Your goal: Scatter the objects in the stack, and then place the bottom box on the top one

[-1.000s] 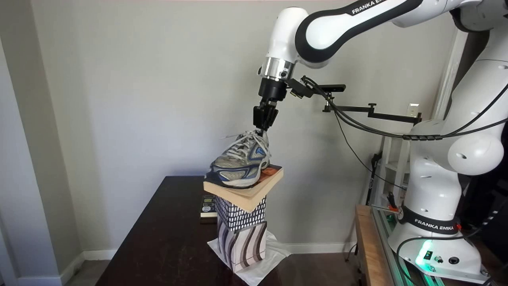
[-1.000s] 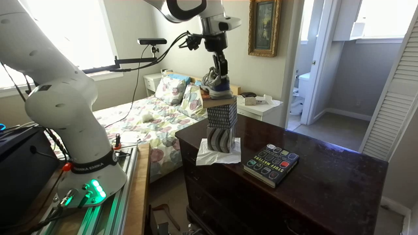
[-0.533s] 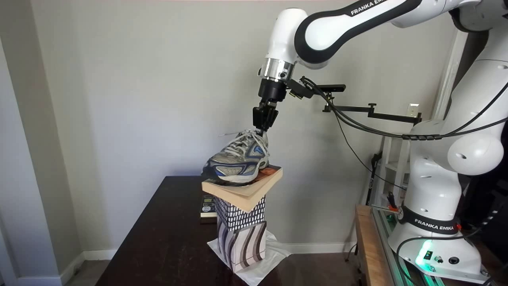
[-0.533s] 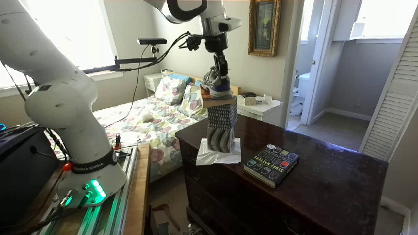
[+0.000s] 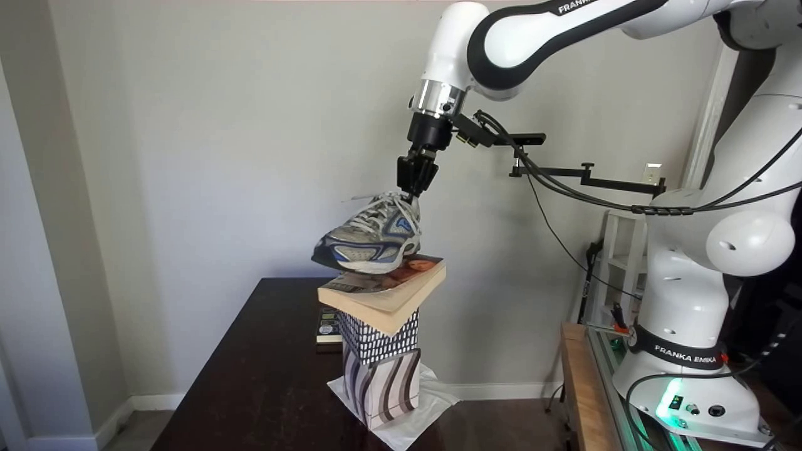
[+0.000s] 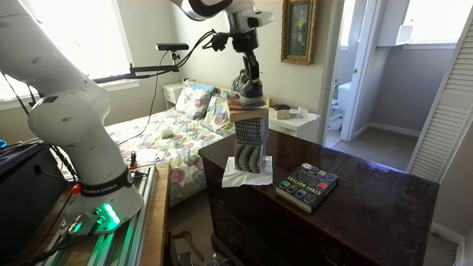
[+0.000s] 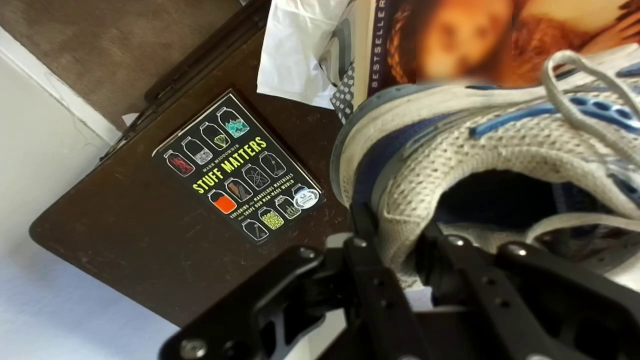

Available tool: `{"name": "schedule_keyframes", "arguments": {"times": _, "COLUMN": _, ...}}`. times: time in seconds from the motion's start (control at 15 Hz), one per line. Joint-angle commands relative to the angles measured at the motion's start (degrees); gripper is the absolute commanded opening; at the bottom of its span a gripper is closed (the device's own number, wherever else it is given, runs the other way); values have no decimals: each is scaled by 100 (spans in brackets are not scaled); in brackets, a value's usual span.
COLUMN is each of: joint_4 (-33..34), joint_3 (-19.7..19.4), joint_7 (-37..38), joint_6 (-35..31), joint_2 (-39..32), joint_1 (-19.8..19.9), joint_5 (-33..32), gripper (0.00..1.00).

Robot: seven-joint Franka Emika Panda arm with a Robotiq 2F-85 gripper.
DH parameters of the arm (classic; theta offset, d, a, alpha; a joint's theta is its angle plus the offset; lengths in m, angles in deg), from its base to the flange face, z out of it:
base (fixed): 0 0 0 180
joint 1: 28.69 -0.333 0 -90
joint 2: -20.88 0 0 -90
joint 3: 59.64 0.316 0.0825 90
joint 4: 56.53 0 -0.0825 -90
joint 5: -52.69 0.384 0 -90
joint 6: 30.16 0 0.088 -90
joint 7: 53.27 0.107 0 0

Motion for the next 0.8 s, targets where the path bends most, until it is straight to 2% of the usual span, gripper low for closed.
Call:
{"name": "schedule_keyframes", "arguments": {"times": 0.0, "joint_4": 158, "joint_3": -1, "joint_7": 67, "joint_6": 131, "joint_2": 187, "joint_1": 93, "joint_5": 63, "gripper": 6}}
{"name": "schedule_keyframes", "arguments": {"times": 0.27, "joint_4": 229, "joint_3": -51, "joint_7": 187, "joint_6": 128, "joint_2": 252, "joint_1": 282, "joint_5": -8, "gripper": 6}}
{"name": "schedule_keyframes", "arguments": {"times": 0.73, "joint_4": 378, "joint_3": -277, "joint_7": 639, "joint_6": 228, "joint_2": 116, "joint_1": 970, "joint_5": -301, "gripper": 6}}
